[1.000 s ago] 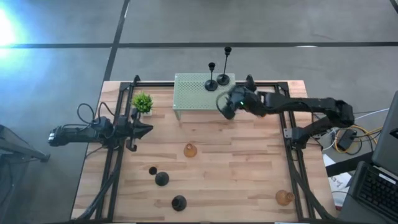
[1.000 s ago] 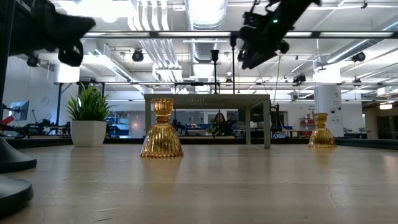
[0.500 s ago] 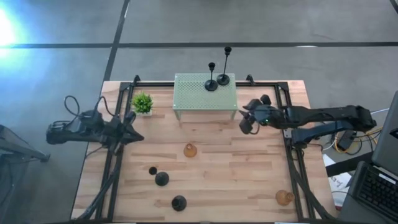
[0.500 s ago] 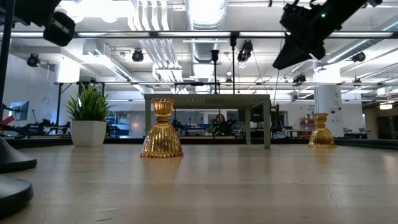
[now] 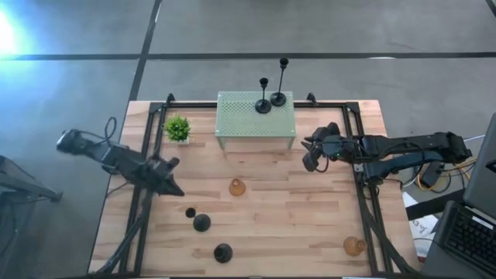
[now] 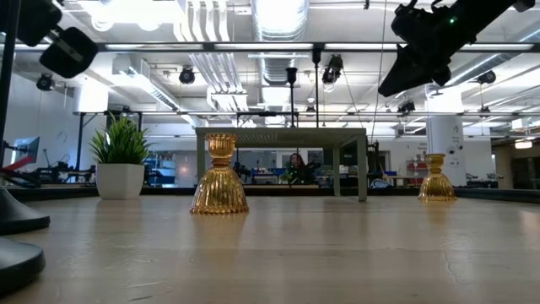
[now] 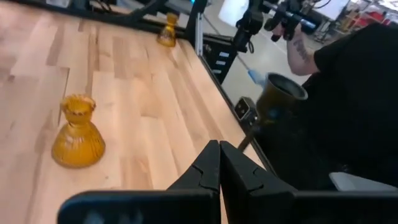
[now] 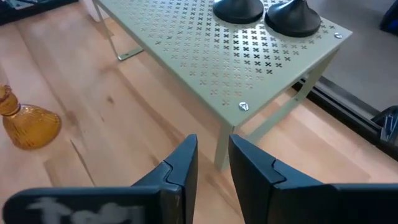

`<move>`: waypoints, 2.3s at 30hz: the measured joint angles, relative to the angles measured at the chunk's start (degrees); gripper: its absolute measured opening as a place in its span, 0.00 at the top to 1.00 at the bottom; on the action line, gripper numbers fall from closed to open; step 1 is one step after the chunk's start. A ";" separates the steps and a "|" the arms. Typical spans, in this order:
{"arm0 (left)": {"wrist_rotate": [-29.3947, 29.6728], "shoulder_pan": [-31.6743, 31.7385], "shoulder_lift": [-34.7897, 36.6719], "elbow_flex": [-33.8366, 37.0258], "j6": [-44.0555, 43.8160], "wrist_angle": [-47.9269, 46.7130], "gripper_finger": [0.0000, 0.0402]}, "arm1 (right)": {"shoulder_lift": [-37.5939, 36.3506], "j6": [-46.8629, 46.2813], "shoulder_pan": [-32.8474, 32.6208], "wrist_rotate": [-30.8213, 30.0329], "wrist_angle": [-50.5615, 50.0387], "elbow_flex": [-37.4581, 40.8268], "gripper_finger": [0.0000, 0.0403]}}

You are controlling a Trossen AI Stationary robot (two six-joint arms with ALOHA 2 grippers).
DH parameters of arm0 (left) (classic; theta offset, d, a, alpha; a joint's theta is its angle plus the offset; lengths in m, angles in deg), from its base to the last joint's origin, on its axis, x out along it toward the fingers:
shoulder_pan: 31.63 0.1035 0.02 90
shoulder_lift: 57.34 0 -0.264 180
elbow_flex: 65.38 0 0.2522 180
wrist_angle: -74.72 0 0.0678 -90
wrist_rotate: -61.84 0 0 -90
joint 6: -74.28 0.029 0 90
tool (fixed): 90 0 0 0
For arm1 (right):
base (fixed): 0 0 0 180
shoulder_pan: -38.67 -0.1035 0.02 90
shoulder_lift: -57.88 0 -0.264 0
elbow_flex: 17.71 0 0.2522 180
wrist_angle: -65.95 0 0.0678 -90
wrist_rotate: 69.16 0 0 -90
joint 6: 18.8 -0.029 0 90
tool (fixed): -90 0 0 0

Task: Pick & Place candle stick holders
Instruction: Put the black candle holder on the shelf aligned with the other black candle holders

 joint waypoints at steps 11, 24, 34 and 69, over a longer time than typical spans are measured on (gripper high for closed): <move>39.43 -38.15 -7.11 3.75 -5.76 9.27 0.99 | 1.53 0.34 -0.30 0.00 2.32 0.00 0.83; 52.16 -43.57 -11.93 4.57 -7.22 12.33 0.85 | 2.10 4.63 -0.25 -0.50 5.59 -0.02 0.83; 52.45 -40.14 -19.18 5.27 -8.88 20.75 0.67 | 1.34 9.99 -0.25 -2.86 5.74 -0.02 0.81; 38.63 -28.18 -28.87 4.98 -2.35 36.41 0.62 | -14.29 14.88 1.19 -5.18 8.63 10.08 0.81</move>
